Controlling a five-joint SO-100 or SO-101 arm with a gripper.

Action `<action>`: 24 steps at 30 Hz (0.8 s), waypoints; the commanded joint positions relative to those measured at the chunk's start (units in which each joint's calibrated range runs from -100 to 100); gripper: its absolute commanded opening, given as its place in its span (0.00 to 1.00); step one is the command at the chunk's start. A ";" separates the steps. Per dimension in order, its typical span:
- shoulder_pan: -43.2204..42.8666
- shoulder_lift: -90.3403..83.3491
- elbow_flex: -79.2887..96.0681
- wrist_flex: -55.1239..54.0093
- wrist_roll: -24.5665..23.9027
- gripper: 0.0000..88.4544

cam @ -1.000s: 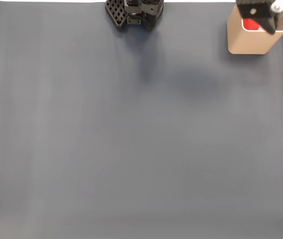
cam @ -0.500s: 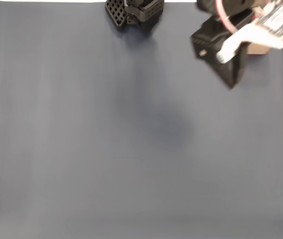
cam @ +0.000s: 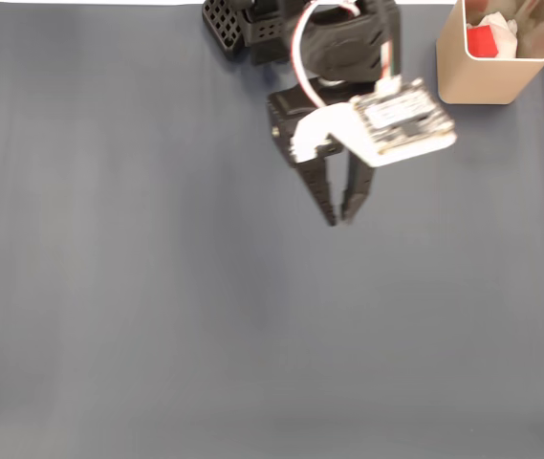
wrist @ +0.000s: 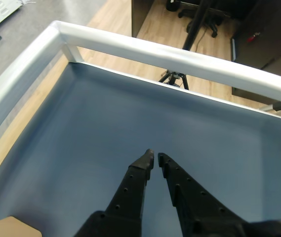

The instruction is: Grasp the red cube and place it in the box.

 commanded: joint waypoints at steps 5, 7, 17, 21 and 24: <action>6.39 -4.47 3.79 -1.89 -0.29 0.00; 8.16 -6.03 6.35 -2.87 -0.24 0.00; 12.42 -18.34 24.41 -7.06 -0.73 0.00; 12.64 -23.97 30.16 -7.14 -1.61 0.00; 13.28 -26.74 33.08 -7.06 -2.05 0.00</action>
